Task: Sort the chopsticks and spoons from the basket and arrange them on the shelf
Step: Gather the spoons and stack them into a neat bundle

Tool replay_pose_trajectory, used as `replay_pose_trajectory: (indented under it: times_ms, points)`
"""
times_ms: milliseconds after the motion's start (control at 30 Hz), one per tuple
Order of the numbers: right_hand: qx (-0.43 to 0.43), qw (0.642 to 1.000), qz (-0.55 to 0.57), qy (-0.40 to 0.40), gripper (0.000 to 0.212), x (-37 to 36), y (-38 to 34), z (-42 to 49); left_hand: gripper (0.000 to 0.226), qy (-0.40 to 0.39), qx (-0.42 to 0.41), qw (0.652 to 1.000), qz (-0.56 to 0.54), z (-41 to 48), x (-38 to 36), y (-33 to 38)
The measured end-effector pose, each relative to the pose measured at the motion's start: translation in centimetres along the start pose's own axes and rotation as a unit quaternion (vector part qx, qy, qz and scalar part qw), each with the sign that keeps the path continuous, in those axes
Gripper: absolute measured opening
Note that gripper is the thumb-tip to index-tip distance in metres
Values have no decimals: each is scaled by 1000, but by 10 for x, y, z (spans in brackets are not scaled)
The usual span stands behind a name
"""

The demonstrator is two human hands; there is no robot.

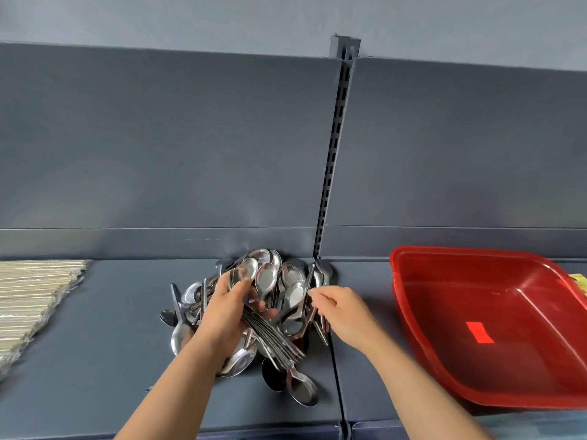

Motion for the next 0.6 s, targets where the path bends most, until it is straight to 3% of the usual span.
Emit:
replay_pose_trajectory:
  times_ms: [233, 367, 500, 600]
  points:
    - [-123, 975, -167, 86, 49, -13, 4, 55, 14, -23, 42, 999, 11, 8, 11, 2]
    - [-179, 976, -85, 89, 29, -3, 10, 72, 19, -57, 61, 996, 16, 14, 14, 4]
    - [-118, 988, 33, 99, 32, 25, 0, 79, 37, -88, 74, 993, 32, 21, 14, 5]
    - [-70, 993, 96, 21, 30, 25, -20, 76, 44, -120, 78, 989, 33, 24, -1, 5]
Point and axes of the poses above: each hand's wrist, its own z-axis towards the middle knuckle, its own x-axis out of the back of the hand, y = z × x, the point moved 6 cm from there along z, towards the middle knuckle, and after that the axes turned 12 degrees about -x, right-handed, at the moved point
